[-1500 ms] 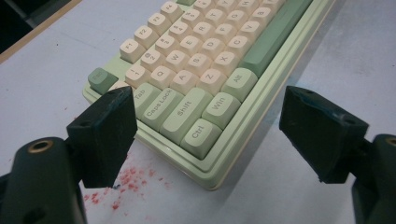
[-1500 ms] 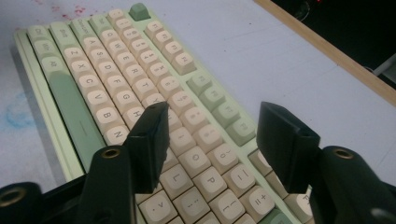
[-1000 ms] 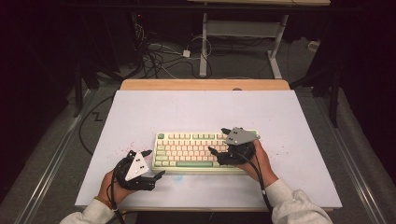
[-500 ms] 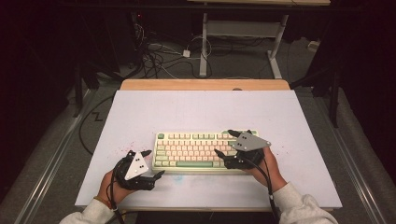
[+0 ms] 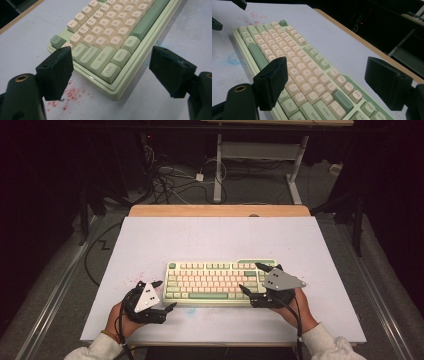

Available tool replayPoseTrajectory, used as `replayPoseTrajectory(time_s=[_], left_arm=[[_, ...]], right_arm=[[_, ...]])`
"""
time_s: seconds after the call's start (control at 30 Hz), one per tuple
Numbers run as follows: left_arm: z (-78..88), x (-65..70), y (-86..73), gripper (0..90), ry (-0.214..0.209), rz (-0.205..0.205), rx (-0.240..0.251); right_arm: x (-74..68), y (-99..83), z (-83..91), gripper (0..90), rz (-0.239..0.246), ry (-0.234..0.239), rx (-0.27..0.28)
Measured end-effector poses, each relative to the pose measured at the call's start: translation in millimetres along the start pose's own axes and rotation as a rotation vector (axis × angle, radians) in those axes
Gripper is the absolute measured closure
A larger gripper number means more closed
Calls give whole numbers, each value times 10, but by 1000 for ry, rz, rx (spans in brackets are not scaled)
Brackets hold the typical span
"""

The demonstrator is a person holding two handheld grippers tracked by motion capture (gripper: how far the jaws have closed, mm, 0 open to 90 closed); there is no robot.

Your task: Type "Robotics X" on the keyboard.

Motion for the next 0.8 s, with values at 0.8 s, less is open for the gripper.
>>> replayPoseTrajectory(time_s=[0.8], left_arm=[[18,-12,45,204,6,30,6]], right_arm=[[34,-295,326,195,-22,-59,-13]])
Point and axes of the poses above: each handheld gripper's, and its own axes: z roughly backward along the jaws, y roughly out of its top, x roughly to its right, the point moved 4 cm from there along -z, roughly forward along the jaws, and after that the axes turned 8 degrees about y, right-handed, at the moved point
